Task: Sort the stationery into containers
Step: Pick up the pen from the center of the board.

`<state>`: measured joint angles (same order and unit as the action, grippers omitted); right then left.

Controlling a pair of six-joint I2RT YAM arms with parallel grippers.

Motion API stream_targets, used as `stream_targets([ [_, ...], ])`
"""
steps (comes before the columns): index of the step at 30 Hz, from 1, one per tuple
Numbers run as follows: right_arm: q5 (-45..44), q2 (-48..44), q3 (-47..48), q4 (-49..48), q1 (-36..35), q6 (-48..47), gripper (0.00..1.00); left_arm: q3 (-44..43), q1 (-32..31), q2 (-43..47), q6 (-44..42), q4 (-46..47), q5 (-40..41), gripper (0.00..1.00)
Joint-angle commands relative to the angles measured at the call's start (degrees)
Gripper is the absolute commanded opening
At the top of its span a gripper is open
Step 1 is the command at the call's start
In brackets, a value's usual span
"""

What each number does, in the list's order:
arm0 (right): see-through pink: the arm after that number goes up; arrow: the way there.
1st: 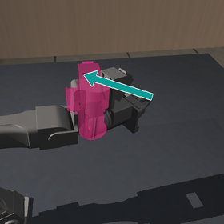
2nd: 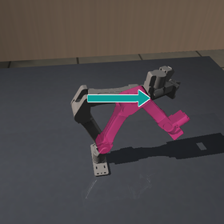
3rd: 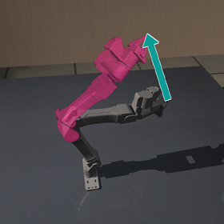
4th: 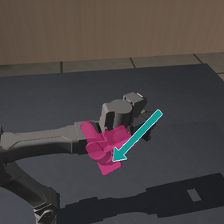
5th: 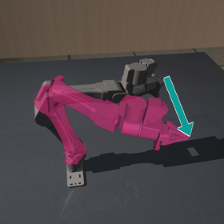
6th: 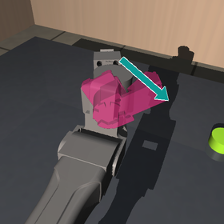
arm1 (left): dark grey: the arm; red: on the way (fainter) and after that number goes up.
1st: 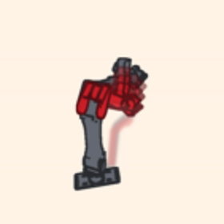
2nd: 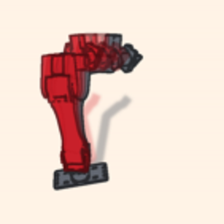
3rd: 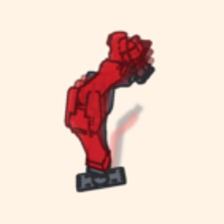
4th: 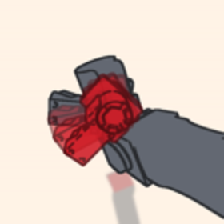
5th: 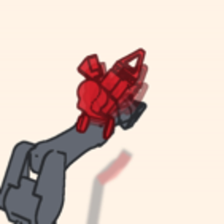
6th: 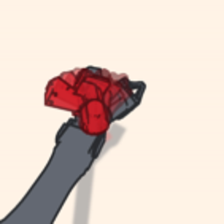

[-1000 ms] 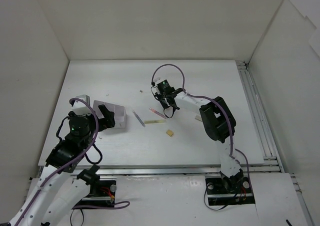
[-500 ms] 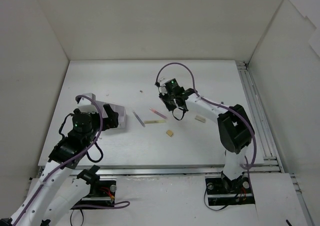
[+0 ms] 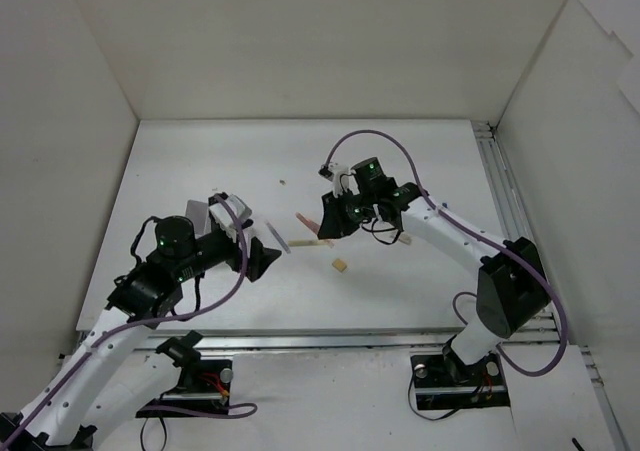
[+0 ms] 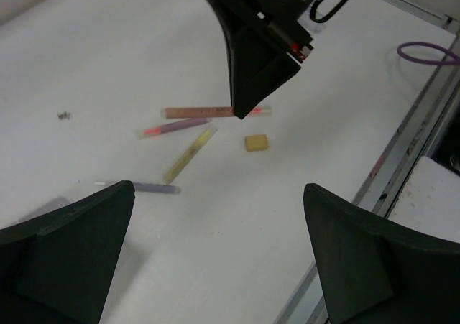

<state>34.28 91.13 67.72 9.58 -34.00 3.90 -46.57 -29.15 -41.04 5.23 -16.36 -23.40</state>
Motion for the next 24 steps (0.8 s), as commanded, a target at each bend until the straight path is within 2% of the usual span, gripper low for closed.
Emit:
stream_targets([
  [1,15.44,-0.25,2.94,3.77,1.30,8.39,0.00,-0.98,-1.61,1.05,-16.91,6.60,-10.18,1.00],
  [4,19.77,-0.52,3.99,8.33,1.39,11.03,0.00,-2.55,-1.62,-2.37,-20.60,5.73,-11.05,1.00],
  [9,28.36,2.11,7.77,19.68,1.13,10.86,0.00,-7.30,-3.72,-15.45,-21.49,3.71,-17.46,1.00],
  [14,34.53,3.53,8.39,20.82,1.30,14.90,0.00,-10.74,-8.99,-24.08,-23.07,2.91,-12.56,1.00],
  [24,34.36,2.03,8.47,21.27,1.83,17.80,0.00,-8.63,-11.28,-22.86,-23.87,5.02,-10.80,0.98],
])
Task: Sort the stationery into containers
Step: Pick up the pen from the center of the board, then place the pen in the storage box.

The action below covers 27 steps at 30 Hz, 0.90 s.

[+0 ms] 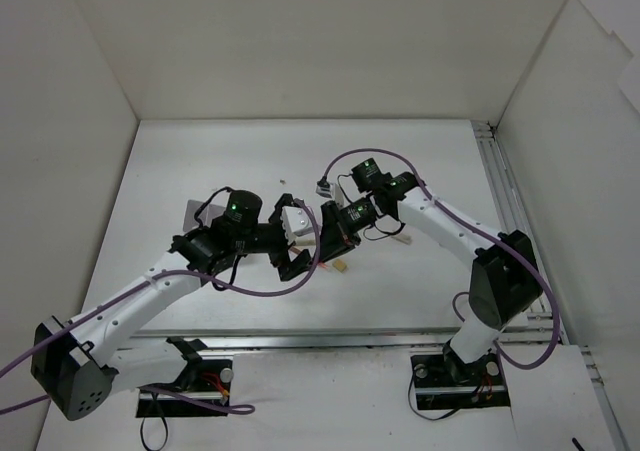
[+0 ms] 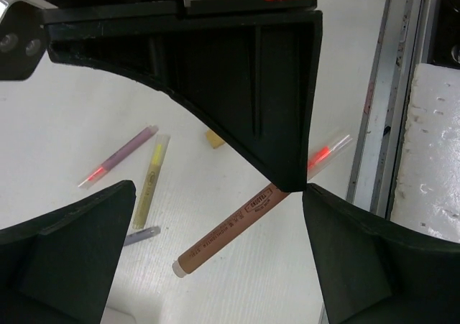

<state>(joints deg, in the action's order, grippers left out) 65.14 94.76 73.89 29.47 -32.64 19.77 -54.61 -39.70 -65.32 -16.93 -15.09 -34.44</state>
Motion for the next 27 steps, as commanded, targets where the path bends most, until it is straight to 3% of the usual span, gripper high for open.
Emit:
stream_targets([
  [1,3.58,-1.77,2.49,1.38,0.39,2.20,0.00,-0.59,-0.73,0.99,-1.70,3.84,0.68,0.96],
  [13,3.32,-2.12,6.71,1.02,1.09,5.98,0.00,-1.03,-3.10,-1.21,-1.09,3.93,5.51,0.68],
  [14,3.32,-2.04,6.80,1.02,1.00,6.42,0.00,-1.20,-3.10,-1.21,-0.92,3.84,5.69,0.60],
  [17,3.24,-2.21,6.71,1.11,1.18,6.68,0.00,-1.20,-3.10,-0.95,-0.91,3.93,5.70,0.50],
  [18,3.23,-2.21,6.71,1.11,1.00,6.60,0.00,-1.20,-3.10,-0.78,-0.74,4.02,5.70,0.40],
  [20,2.97,-2.21,6.45,1.02,1.27,6.69,0.00,-1.11,-3.10,-0.51,-0.65,4.02,5.78,0.29],
  [21,2.80,-2.21,6.36,1.20,1.44,6.51,0.00,-1.29,-3.10,-0.42,-0.65,4.11,5.96,0.15],
  [22,2.36,-2.12,6.36,1.20,1.44,6.34,0.00,-1.20,-3.10,-0.34,-0.56,4.11,6.31,0.11],
  [23,1.92,-2.21,6.27,1.20,1.27,6.25,0.01,-1.20,-3.10,-0.16,-0.30,4.11,6.48,0.00],
  [25,1.48,-2.12,6.44,1.20,1.62,5.90,0.09,-1.20,-3.10,-0.07,0.05,4.46,7.01,0.00],
  [27,1.13,-2.21,6.53,1.11,1.88,5.54,0.10,-0.85,-3.10,0.37,0.40,4.98,7.10,0.00],
])
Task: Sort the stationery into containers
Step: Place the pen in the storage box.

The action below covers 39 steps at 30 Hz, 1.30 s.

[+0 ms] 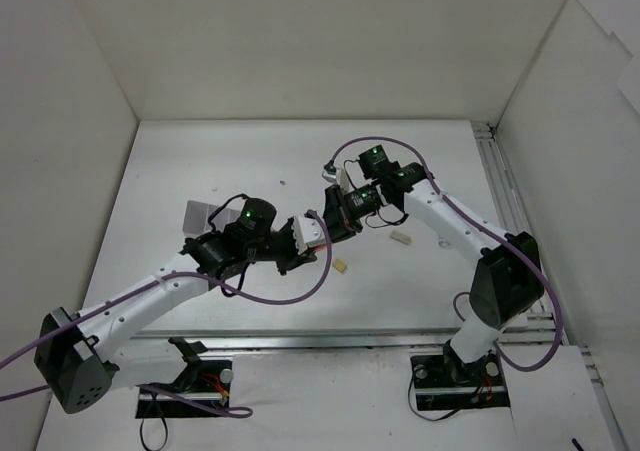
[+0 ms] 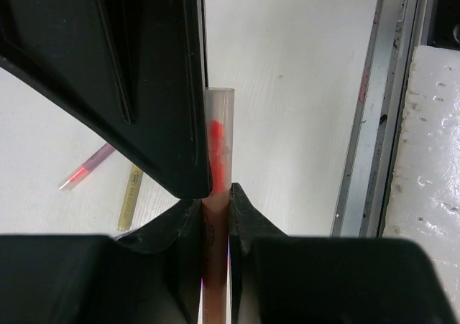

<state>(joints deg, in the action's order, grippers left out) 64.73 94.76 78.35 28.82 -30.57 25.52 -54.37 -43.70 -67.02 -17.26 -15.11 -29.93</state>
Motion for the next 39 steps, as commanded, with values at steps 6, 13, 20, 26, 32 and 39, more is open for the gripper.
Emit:
stream_targets([
  [6,-2.14,-4.93,4.09,1.59,1.38,-1.88,0.47,1.63,0.90,4.09,2.92,8.17,6.10,0.00],
  [13,-22.76,-13.63,6.91,1.68,6.39,0.14,0.98,6.37,0.90,9.62,6.62,12.20,17.15,0.00],
  [20,-41.43,-25.84,-0.73,-0.42,10.17,1.20,0.98,15.86,9.66,20.33,22.69,24.06,44.51,0.00],
  [26,-43.81,-29.37,-4.96,-1.66,11.06,-0.91,0.98,22.46,18.21,24.92,33.42,36.11,56.29,0.00],
  [32,-44.60,-29.81,-6.63,-1.66,12.11,-2.40,0.98,22.12,26.73,19.92,40.28,39.02,59.99,0.00],
  [39,-44.78,-30.69,-8.21,-1.66,13.51,-3.28,0.98,21.32,33.94,13.77,42.39,42.71,54.38,0.00],
])
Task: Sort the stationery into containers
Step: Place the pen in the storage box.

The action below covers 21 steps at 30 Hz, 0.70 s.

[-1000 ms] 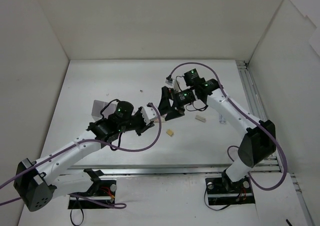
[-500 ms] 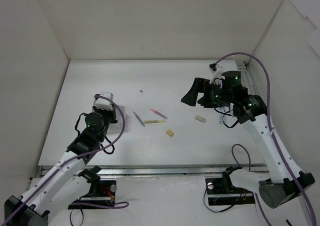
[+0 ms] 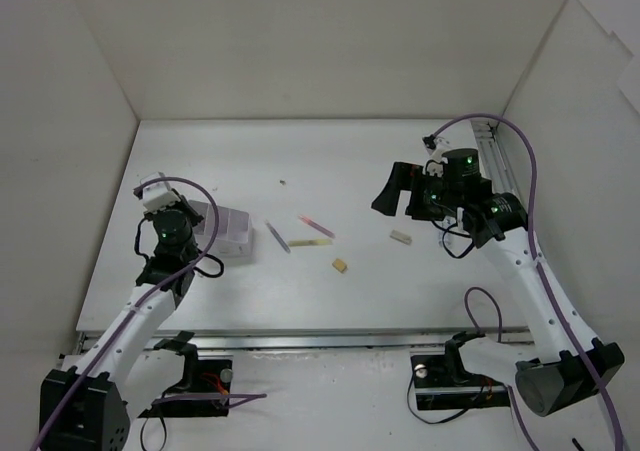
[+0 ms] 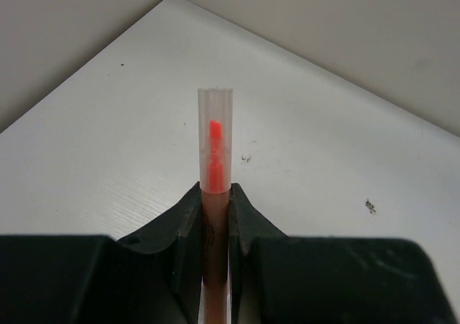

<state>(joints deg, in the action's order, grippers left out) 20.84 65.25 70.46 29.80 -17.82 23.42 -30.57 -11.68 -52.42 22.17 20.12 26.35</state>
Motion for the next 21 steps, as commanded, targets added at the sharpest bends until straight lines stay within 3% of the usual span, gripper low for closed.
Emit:
stream_targets([
  [1,-0.98,-1.53,-0.58,-2.64,0.95,-1.18,0.98,-2.04,2.45,-1.62,3.22,8.09,-2.44,0.00],
  [16,1.39,-1.53,-2.52,-2.82,3.23,-2.50,0.98,0.07,4.21,-12.35,0.77,20.30,-6.93,0.00],
  [21,2.63,-1.27,-2.69,-2.91,3.85,-3.12,0.98,1.56,4.21,-13.05,-3.62,25.05,-7.54,0.00],
])
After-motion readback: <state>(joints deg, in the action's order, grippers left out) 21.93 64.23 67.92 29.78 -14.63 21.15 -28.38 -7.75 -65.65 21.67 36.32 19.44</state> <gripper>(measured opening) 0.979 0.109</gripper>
